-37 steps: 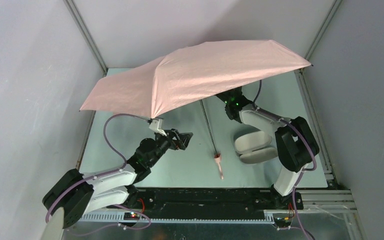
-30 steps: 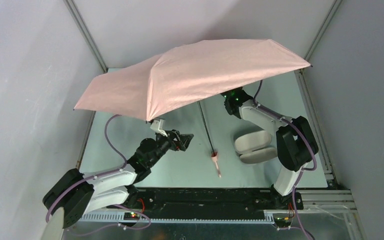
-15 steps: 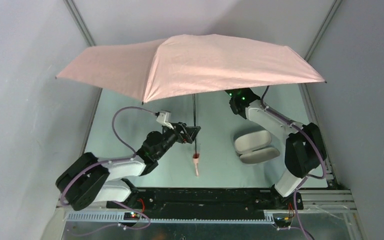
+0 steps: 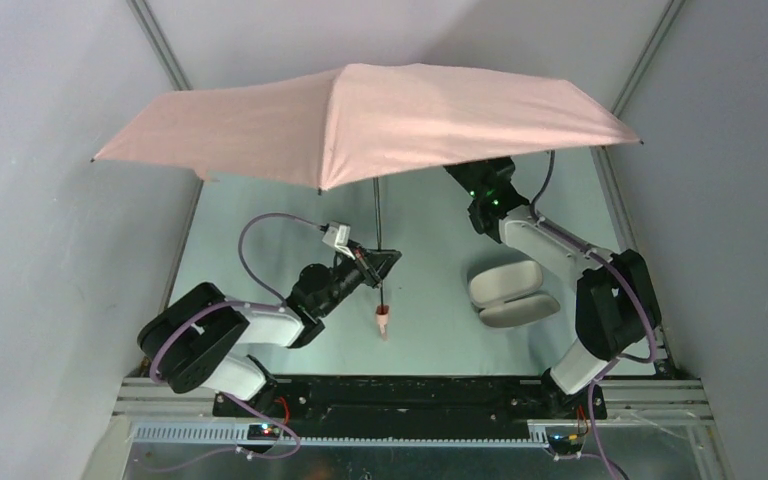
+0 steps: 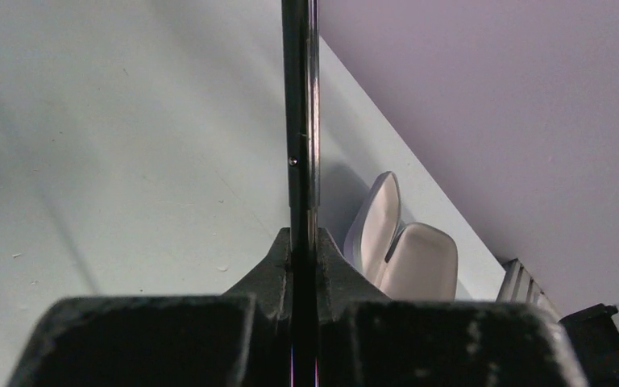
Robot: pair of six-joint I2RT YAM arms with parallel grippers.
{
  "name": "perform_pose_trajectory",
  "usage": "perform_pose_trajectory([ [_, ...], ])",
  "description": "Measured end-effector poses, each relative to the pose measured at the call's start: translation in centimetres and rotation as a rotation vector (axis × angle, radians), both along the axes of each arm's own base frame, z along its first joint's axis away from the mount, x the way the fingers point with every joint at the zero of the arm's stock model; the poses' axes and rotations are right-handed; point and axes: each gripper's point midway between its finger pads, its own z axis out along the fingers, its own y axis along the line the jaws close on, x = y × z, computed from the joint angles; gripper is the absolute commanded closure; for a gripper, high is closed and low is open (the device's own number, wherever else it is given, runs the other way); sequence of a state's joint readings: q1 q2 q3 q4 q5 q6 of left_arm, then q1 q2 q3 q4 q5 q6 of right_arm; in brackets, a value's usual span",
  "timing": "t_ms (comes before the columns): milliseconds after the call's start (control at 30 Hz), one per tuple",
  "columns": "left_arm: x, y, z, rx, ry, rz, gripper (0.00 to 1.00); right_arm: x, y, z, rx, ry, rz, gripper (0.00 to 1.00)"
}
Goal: Put away the umbrella
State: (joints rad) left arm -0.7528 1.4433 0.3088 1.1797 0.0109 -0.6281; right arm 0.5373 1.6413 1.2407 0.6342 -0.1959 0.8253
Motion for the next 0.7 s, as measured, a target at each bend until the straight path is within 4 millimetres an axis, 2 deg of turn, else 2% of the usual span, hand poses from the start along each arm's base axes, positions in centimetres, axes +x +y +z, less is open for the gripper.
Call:
perform_pose_trajectory([
  [133,-0.2,-0.1,0.6,-0.028,0.003,-0.003,1.00,0.7,-2.0,0.7,0.101,0.011,-0.003,0.31],
  [267,-0.8,-0.6,0.7,-0.032,0.005,-0.029,1.00,1.7,-3.1,1.3,0.185,0.004,0.002,0.27],
  [533,-1.5,-1.2,0.6,-0.031,0.007,-0.060,1.00,2.6,-0.7,-1.5,0.212,0.048,0.083,0.24],
  [700,-1.9,-1.5,0.5,-0.028,0.008,-0.073,1.00,2.9,0.5,-1.5,0.228,0.040,0.113,0.26],
])
